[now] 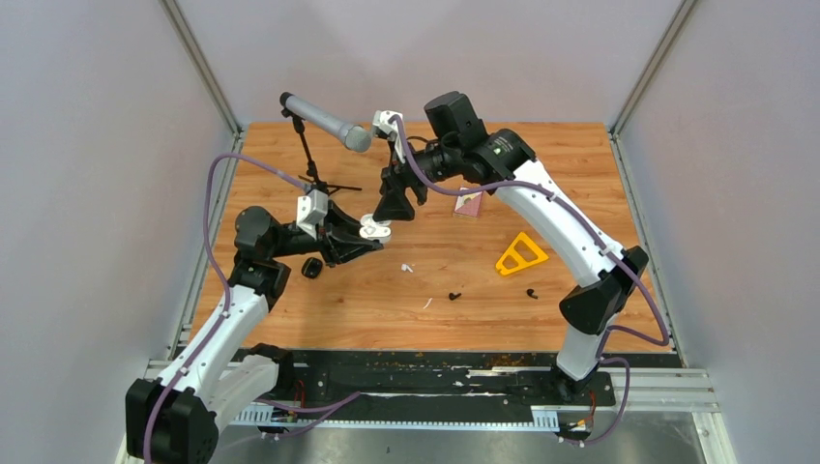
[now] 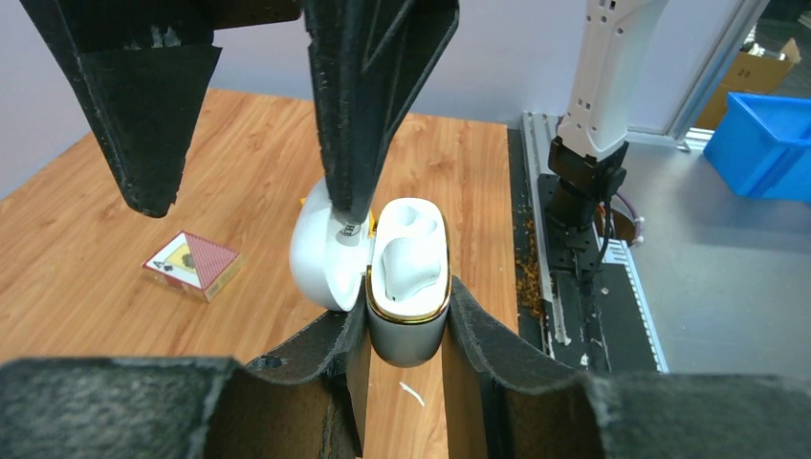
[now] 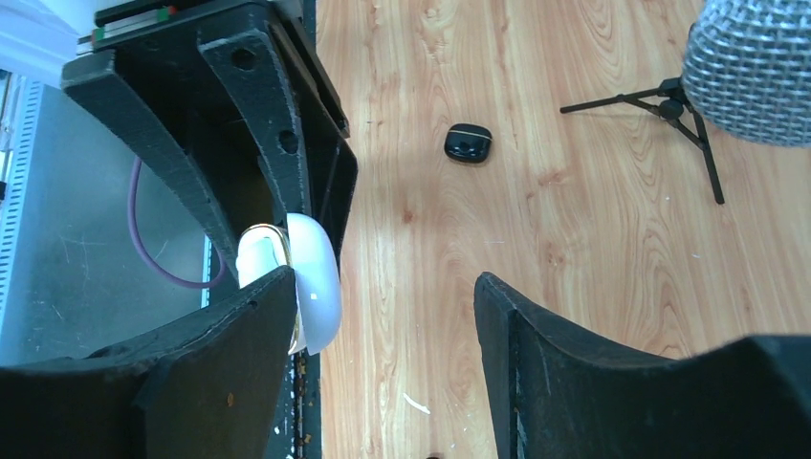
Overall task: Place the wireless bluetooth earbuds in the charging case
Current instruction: Open the charging case.
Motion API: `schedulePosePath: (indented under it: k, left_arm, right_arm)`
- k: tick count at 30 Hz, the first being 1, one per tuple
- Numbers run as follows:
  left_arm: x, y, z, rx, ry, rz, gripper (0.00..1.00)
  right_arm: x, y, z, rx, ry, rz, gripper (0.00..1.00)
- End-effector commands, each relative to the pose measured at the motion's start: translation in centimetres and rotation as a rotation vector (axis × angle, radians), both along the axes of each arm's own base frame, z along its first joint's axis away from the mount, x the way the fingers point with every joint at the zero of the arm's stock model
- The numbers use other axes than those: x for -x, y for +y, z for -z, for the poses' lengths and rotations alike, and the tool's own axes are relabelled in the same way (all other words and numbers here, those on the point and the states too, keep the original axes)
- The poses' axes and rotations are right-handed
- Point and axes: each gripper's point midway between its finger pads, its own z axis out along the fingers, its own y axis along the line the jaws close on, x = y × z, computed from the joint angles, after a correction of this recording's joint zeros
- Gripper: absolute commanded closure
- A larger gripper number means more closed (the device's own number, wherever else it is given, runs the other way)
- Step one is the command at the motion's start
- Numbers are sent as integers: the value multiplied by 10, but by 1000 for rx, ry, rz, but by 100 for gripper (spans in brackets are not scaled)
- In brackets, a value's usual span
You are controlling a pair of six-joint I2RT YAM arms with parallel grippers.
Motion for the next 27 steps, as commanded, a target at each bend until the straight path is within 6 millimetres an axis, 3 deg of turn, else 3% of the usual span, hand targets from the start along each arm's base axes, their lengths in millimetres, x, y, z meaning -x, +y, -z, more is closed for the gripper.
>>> schedulePosePath:
  k: [1,4,8,12,14,17,22,27]
  left_arm:
    - [7,-1,-9,6,-68,28,100]
    - [6,-1,-7,7,-56,20,100]
    - [4,-1,-5,8,-37,11,100]
    - [2,0,-3,12,-19,-5,100]
    - [0,1,-4,18,-9,-15,100]
    - [0,4,-9,33,3,-31,100]
    - [5,12,-29,47,-6,-52,100]
    - [17,18,-47,42,-26,-56,100]
  right_arm:
    - [-15,3,-12,-33,-49,32,33]
    - [-14,3,-18,-46,-52,28,32]
    - [-2,-2,-47,-107,-65,-6,32]
    - [9,-22,-67,-135,-82,-14,31]
    - [6,-34,-63,-121,-75,10,31]
    - [-11,-58,-37,-76,-32,71,32]
    - [-50,-93,34,34,18,161,37]
    - [-64,-94,108,164,33,124,43]
